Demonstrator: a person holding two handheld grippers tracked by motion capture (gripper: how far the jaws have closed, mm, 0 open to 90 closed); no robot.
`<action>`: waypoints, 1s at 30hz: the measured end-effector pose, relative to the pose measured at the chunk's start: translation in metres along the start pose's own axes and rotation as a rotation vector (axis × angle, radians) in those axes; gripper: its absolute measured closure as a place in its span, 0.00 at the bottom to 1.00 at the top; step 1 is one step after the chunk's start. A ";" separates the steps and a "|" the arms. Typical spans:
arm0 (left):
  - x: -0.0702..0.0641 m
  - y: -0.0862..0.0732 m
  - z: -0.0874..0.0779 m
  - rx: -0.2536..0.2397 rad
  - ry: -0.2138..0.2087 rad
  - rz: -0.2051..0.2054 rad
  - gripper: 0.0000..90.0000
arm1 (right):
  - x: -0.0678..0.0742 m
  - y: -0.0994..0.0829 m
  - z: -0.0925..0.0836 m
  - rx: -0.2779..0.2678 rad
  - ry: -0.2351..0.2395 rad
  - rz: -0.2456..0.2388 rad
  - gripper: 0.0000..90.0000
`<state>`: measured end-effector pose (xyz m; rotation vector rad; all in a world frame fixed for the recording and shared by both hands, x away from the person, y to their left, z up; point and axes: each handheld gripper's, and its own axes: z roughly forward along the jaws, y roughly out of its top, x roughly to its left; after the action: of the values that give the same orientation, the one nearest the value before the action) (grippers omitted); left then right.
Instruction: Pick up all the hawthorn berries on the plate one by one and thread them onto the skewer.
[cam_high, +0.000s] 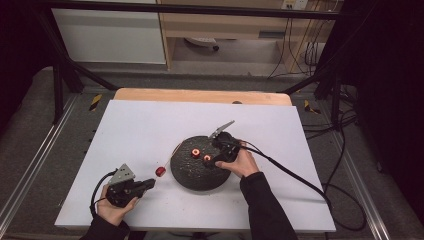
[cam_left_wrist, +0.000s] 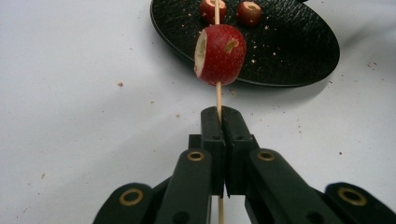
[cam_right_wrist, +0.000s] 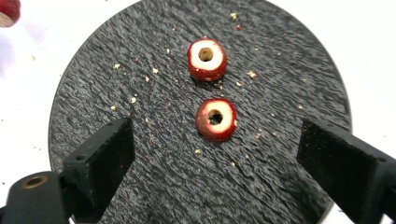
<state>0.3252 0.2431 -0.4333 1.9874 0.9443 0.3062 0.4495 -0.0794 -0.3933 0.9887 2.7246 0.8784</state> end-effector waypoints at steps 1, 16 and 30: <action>0.000 0.000 0.000 0.002 -0.001 0.001 0.99 | 0.000 0.002 0.002 0.013 -0.002 -0.014 0.15; 0.001 -0.001 0.001 0.005 -0.003 -0.002 0.99 | -0.010 0.023 0.027 0.162 0.013 -0.052 0.40; 0.001 -0.001 0.003 0.010 -0.005 0.001 0.99 | -0.015 0.028 0.036 0.213 0.070 -0.048 0.61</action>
<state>0.3267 0.2422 -0.4355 1.9970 0.9438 0.2977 0.4873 -0.0543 -0.4089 0.9378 2.9367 0.6364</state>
